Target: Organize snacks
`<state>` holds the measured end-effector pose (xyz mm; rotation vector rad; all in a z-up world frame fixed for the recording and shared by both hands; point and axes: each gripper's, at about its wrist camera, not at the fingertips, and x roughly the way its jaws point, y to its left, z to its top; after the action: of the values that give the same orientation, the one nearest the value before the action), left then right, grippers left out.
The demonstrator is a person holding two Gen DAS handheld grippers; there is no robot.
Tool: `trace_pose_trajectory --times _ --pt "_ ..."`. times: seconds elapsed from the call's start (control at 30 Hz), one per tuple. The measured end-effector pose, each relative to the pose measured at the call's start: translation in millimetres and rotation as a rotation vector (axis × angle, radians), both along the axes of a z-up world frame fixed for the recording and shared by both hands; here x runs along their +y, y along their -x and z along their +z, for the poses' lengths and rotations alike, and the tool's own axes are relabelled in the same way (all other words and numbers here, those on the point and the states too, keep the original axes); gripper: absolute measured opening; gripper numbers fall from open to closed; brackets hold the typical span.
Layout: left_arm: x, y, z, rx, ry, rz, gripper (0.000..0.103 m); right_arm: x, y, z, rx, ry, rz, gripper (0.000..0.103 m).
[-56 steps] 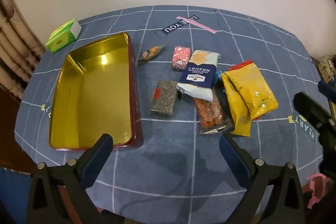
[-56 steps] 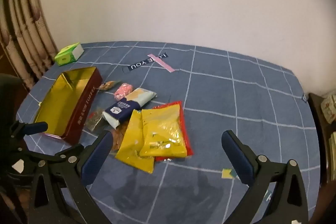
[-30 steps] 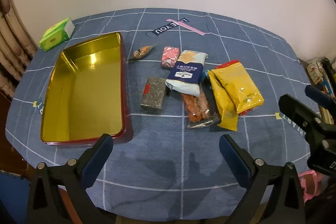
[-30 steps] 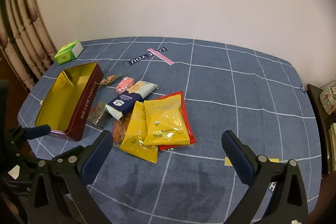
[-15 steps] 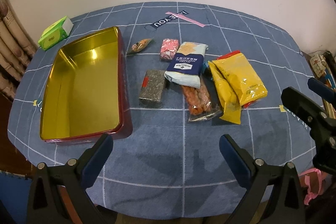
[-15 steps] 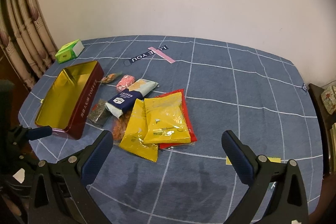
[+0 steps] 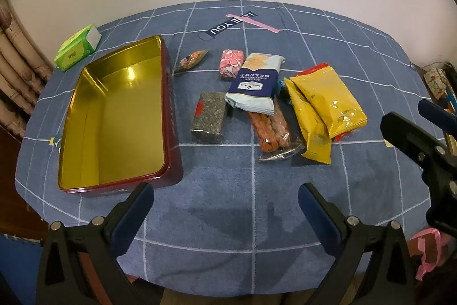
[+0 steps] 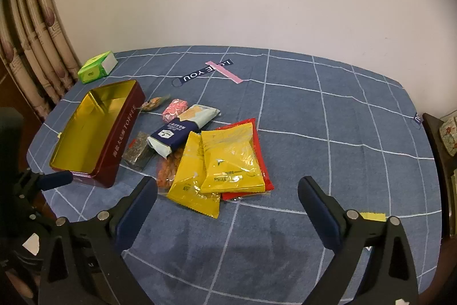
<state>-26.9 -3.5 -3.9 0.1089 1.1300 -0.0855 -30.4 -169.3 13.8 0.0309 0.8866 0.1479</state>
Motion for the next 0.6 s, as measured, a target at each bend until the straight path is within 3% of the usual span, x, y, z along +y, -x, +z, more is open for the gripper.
trace_pose_trajectory --times 0.6 --pt "4.4 1.1 -1.3 -0.004 0.001 0.005 0.103 3.1 0.4 -3.1 0.015 -0.003 0.012 0.089"
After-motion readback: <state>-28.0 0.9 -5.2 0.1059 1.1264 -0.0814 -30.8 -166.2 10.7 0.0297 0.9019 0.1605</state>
